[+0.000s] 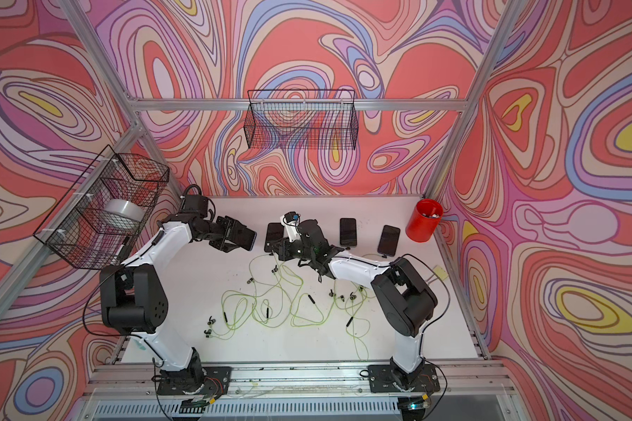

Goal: Plug wired earphones into phones
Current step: Pick up the phone at the center of the board, then insert the wired earphone into the phone.

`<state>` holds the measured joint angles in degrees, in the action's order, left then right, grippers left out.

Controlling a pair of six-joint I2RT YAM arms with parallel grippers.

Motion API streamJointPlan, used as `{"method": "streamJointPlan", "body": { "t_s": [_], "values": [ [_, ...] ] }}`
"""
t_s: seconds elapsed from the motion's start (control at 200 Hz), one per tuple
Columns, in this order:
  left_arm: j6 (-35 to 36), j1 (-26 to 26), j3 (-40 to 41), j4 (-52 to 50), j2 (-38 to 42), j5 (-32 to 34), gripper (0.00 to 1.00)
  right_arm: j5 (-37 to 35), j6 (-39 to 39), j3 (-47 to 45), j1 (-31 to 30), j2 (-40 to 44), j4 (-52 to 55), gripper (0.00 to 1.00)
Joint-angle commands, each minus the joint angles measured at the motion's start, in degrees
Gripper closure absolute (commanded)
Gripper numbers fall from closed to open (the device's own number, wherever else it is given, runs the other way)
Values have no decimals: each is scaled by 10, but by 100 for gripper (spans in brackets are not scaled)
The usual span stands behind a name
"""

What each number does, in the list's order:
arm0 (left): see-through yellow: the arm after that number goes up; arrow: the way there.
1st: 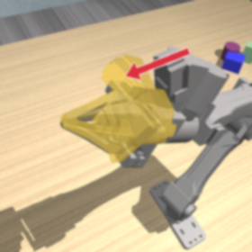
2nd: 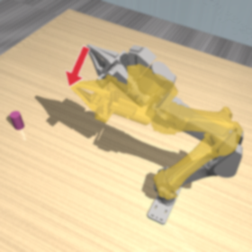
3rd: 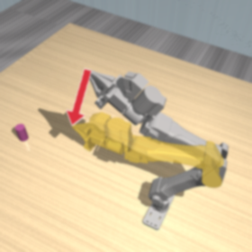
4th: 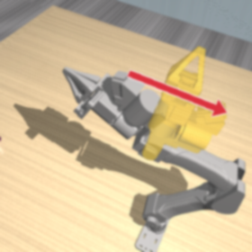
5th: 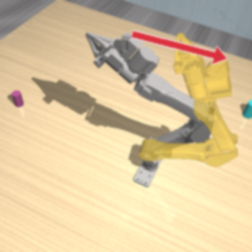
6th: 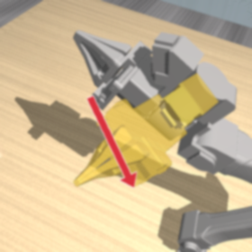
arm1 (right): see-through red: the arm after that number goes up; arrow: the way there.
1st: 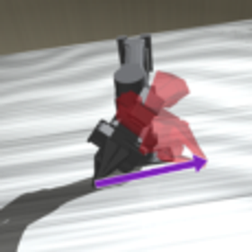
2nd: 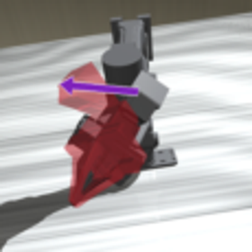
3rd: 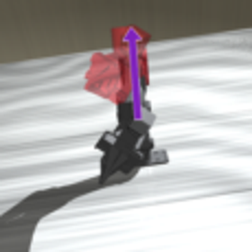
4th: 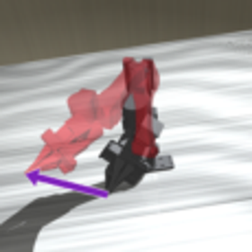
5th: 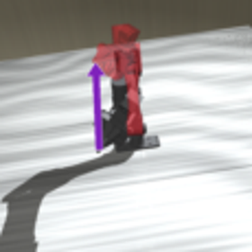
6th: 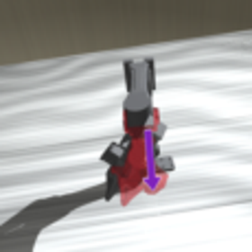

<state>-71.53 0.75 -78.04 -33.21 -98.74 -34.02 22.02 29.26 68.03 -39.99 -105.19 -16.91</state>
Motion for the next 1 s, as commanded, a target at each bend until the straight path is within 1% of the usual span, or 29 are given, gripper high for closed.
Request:
{"method": "streamJointPlan", "body": {
  "t_s": [0.0, 0.175, 0.431, 0.756, 0.997],
  "values": [
    [-82, 1, 20, 75, 40, -30, 100, -42, 6, 6, -12, -7, -41, 100],
    [-98, 1, 22, 77, 52, -41, 100, -70, 16, 20, -22, -17, -52, 100],
    [-100, 1, 42, 95, 58, -52, 100, -75, 5, 58, -43, -40, -46, 100],
    [-91, 1, 47, 105, 59, -60, 100, -96, 2, 73, -42, -51, -21, 100],
    [-89, 1, 54, 108, 68, -62, 100, -98, -2, 84, -43, -58, -16, 100]
  ]
}}
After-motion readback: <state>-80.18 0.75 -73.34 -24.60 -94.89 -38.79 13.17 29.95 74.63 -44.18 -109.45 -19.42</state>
